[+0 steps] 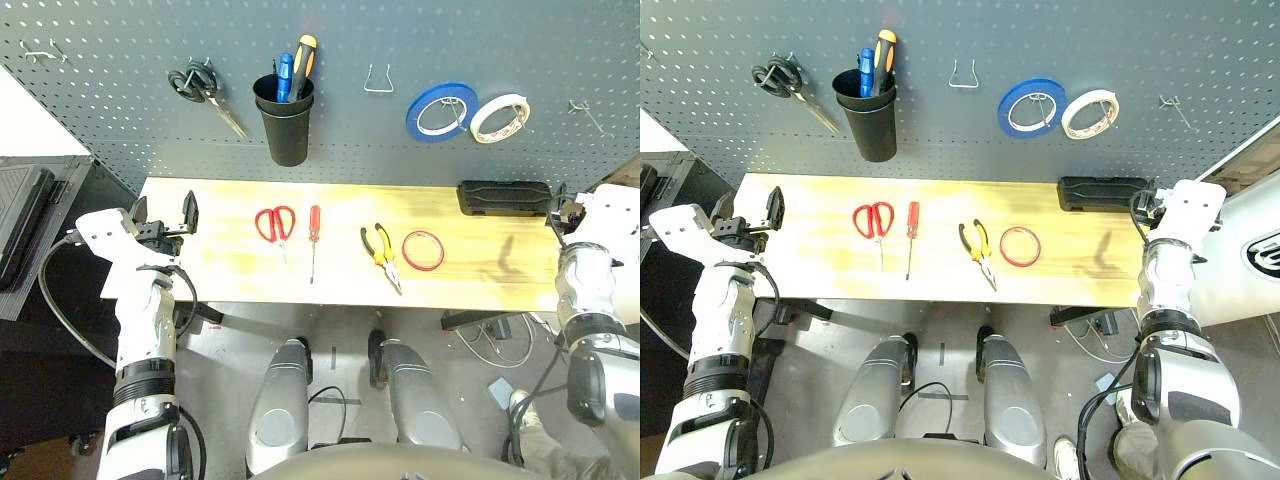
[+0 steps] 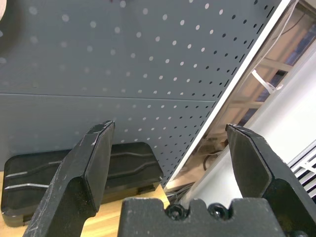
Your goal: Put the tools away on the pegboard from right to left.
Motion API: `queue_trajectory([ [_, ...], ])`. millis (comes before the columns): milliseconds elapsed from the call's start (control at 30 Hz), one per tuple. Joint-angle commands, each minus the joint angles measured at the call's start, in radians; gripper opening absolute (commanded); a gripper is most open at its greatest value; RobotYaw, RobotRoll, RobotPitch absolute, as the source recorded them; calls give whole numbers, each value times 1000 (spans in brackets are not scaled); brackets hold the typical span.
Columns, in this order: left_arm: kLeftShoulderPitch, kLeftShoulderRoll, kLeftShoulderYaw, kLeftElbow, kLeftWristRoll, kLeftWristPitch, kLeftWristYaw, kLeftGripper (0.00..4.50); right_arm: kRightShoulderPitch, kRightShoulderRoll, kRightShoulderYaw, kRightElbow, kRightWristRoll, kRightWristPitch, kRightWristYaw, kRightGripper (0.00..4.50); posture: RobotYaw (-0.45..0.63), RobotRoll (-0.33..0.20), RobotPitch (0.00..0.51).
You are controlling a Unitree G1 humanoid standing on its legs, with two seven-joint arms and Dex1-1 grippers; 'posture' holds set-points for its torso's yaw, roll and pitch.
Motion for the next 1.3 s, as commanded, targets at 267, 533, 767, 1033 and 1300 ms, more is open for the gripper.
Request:
queue_trajectory([
  [267,72,-12,-71,-102,1,75,-64,4486,-7,-47,154,-15,-109,136,197,4500,184,0,212],
  [533,177,46,-238,-324,-1,293,-238,4486,-22,-107,325,-128,-141,299,690,4500,179,0,227],
  [767,191,175,-412,-489,31,505,-398,4486,-45,-143,464,-190,-197,393,979,4500,191,0,253],
  [1033,175,254,-512,-551,78,597,-462,4486,-125,-116,556,-126,-263,428,1091,4500,214,0,280],
  [1300,205,265,-503,-575,90,609,-448,4486,-181,-36,655,10,-375,410,1058,4500,260,0,309],
])
